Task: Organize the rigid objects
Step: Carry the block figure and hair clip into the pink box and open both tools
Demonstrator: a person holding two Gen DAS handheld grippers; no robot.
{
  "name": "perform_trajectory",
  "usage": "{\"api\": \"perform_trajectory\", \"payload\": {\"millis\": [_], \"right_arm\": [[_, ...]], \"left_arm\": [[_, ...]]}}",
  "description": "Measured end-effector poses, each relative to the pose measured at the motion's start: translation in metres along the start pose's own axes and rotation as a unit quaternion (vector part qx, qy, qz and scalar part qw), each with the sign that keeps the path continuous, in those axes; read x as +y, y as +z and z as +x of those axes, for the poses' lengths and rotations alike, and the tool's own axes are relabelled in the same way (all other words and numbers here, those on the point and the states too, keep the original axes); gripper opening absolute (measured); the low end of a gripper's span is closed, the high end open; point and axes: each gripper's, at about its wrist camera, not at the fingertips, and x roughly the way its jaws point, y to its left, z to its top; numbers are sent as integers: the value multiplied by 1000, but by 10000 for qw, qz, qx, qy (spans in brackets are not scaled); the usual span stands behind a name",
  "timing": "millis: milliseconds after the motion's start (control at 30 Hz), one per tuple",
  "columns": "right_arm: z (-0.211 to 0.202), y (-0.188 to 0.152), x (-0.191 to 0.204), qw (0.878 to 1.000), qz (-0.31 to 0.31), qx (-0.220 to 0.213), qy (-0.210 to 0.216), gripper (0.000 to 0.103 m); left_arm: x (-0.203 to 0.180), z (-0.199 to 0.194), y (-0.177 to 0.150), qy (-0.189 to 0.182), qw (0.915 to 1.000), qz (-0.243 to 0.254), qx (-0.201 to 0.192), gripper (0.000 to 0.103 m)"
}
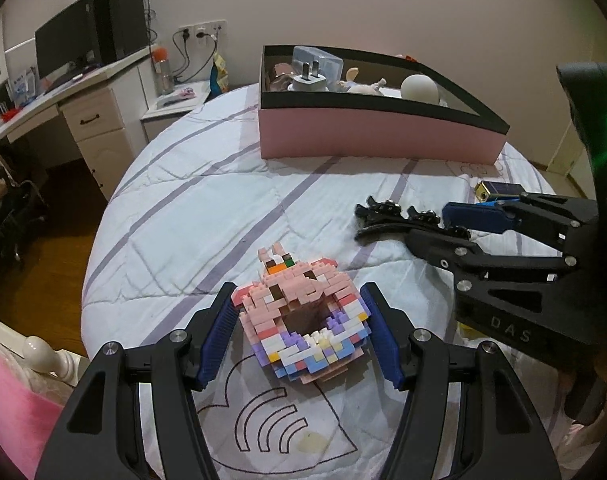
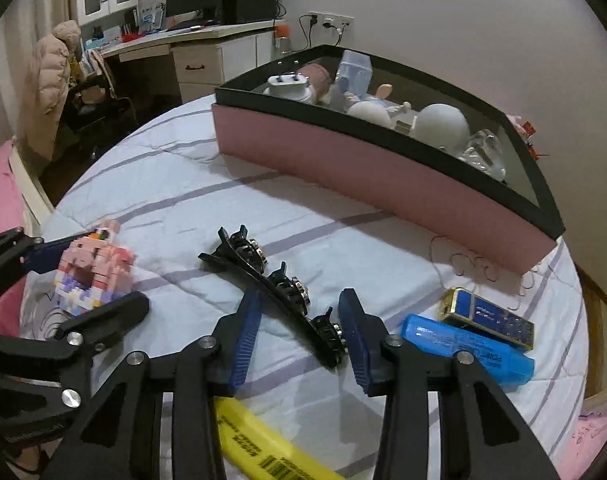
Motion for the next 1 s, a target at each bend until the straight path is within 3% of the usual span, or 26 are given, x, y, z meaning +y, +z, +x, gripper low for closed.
{"api": "perform_trajectory", "payload": {"millis": [233,267,333,700,1000], "right_arm": [[11,6,-2,9994,11,-37,331,44],[11,7,-1,9994,-63,-59,326,41],[10,7,-3,9991,6,-138,403,19],[-30,-4,-30,9923,762,-784,589,19],[-89,3,-57,9797,1148,-1598,390,19]], "left_arm": [[2,6,4,-65,10000,-22,4,63],[3,7,5,-74,10000,-48,-11,63],[4,7,7,-103,9998,-125,-70,63],[-12,-16,38,-170,9987,-50,-474,63],[-52,-53,77,-42,9921,338,-1205,63]]}}
